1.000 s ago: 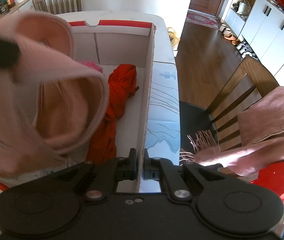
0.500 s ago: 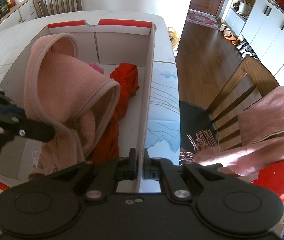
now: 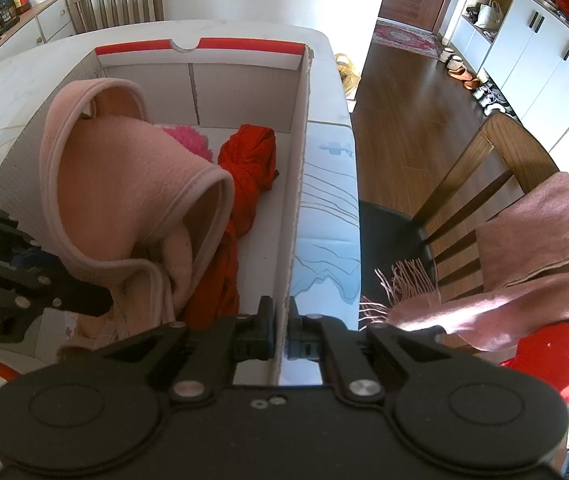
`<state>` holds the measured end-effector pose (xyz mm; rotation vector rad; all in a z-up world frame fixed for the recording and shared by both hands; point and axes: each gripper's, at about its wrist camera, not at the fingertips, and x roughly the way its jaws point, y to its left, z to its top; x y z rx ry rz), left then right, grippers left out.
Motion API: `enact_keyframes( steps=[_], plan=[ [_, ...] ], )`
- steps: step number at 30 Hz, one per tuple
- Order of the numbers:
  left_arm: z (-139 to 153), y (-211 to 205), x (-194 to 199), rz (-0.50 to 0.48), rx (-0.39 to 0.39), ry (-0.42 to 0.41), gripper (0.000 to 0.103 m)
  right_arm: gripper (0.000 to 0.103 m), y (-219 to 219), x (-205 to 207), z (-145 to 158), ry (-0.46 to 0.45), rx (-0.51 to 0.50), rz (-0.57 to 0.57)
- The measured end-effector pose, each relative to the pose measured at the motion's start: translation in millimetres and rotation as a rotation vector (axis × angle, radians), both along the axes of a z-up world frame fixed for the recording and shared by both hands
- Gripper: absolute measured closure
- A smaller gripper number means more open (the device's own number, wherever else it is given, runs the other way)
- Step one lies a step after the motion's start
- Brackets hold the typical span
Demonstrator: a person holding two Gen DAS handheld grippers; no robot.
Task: Organize objects
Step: 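Carry the pink towel into the box and open the left gripper, then return the left gripper to the pile over the bunny plush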
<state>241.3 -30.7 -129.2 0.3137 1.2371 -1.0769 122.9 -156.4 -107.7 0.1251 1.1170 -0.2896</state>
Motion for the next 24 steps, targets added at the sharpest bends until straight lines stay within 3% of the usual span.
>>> enact_keyframes(
  steps=[5,7,15,20,24],
  plan=[
    [7,7,-4,0.005,-0.027,-0.009,0.065,0.099,0,-1,0,0.001,-0.001,0.001],
    [11,9,-6,0.011,-0.043,-0.013,0.051,0.099,0,-1,0,0.001,-0.002,0.002],
    [30,23,-13,0.023,-0.092,-0.044,0.046,0.099,0,-2,0,0.001,-0.002,0.003],
    [47,36,-22,0.016,-0.144,-0.072,0.034,0.099,0,-2,1,0.001,-0.001,0.003],
    [59,50,-27,0.03,-0.171,-0.111,0.03,0.099,1,-3,2,0.003,-0.003,0.006]
  ],
)
